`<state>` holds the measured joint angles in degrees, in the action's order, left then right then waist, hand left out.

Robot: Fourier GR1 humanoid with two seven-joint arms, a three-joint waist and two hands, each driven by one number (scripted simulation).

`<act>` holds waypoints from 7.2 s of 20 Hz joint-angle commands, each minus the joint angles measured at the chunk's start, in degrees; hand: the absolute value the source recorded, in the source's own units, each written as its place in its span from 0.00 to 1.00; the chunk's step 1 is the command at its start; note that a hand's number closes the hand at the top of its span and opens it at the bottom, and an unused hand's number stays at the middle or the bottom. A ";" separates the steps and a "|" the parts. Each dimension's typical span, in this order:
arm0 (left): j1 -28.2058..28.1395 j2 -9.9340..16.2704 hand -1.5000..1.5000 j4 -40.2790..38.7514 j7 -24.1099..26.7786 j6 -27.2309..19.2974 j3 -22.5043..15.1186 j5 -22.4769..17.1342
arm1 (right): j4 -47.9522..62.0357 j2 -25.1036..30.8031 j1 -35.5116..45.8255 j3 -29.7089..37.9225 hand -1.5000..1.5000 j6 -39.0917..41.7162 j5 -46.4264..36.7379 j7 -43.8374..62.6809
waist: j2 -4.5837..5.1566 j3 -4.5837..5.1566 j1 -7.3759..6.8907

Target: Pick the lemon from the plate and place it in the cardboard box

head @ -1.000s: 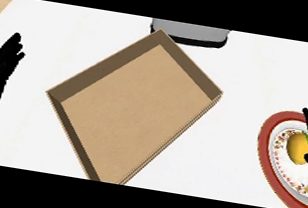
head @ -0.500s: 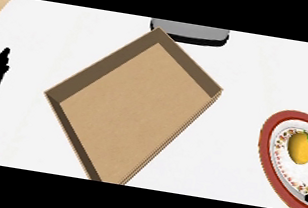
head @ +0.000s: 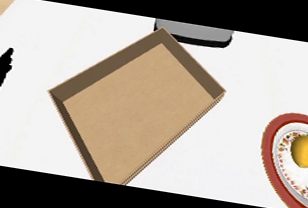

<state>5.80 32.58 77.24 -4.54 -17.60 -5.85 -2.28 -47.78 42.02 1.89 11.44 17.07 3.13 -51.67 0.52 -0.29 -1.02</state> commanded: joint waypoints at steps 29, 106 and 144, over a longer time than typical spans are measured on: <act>-0.55 -4.26 0.50 0.59 -0.09 5.05 5.95 6.07 | 21.61 2.33 26.44 -18.25 0.00 -0.37 -36.58 3.60 | -0.41 0.25 0.35; 4.11 -10.88 0.50 -1.30 -1.52 10.69 13.21 14.76 | -44.91 -41.81 39.20 -28.13 1.00 -9.90 -48.48 80.57 | -0.30 0.30 0.00; 2.35 -11.67 0.50 -3.44 3.36 12.91 14.90 15.22 | 11.77 -42.02 67.68 -33.35 0.00 -54.06 -5.61 58.00 | 0.06 0.29 -1.39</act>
<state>9.88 20.26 74.48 -2.81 -5.20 7.81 13.68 -35.49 0.00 68.84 -26.17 -34.38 -5.42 10.69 0.85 0.01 -3.64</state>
